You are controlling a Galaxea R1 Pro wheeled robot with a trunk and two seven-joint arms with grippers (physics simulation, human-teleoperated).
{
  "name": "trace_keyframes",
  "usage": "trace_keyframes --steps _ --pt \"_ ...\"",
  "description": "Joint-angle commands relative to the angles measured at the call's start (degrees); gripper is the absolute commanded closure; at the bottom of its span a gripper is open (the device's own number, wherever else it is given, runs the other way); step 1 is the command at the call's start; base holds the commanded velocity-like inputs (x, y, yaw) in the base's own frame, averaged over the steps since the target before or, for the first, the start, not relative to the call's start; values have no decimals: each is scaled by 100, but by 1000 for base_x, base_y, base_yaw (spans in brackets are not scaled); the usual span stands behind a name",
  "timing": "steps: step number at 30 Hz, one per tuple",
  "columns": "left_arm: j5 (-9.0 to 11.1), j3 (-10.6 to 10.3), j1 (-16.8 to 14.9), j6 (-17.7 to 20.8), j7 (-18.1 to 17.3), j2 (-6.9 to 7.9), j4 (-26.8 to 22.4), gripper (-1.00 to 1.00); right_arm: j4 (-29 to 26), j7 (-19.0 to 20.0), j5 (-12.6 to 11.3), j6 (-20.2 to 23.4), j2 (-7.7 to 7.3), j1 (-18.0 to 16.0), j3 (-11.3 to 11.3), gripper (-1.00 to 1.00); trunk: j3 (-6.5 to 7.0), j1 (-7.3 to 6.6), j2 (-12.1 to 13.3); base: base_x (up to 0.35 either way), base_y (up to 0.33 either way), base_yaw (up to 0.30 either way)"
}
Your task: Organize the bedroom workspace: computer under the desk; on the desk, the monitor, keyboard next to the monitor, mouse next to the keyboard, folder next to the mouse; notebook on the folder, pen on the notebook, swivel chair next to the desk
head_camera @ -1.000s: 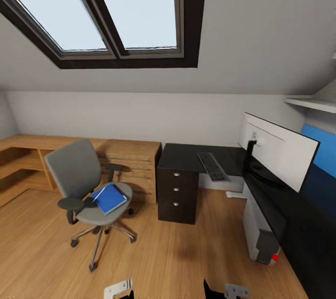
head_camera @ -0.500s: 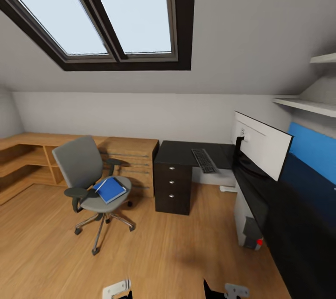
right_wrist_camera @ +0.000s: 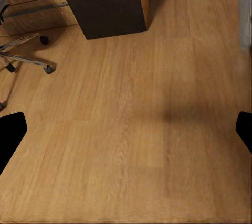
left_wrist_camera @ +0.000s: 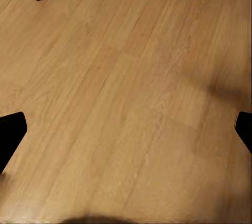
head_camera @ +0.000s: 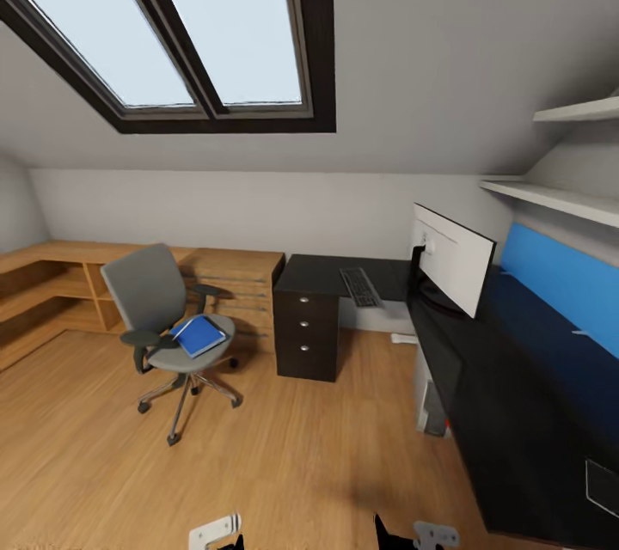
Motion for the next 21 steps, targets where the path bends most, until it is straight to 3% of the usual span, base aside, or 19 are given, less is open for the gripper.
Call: trace_keyframes --steps 1,21 --pt "50 -11 0 23 42 2 -14 -100 -2 23 41 -11 1 -2 -51 -100 8 -23 32 -303 -216 0" --pt "50 -11 -1 23 40 1 -14 -100 -2 22 41 -11 0 -2 -51 -100 367 -462 834 -300 -221 0"
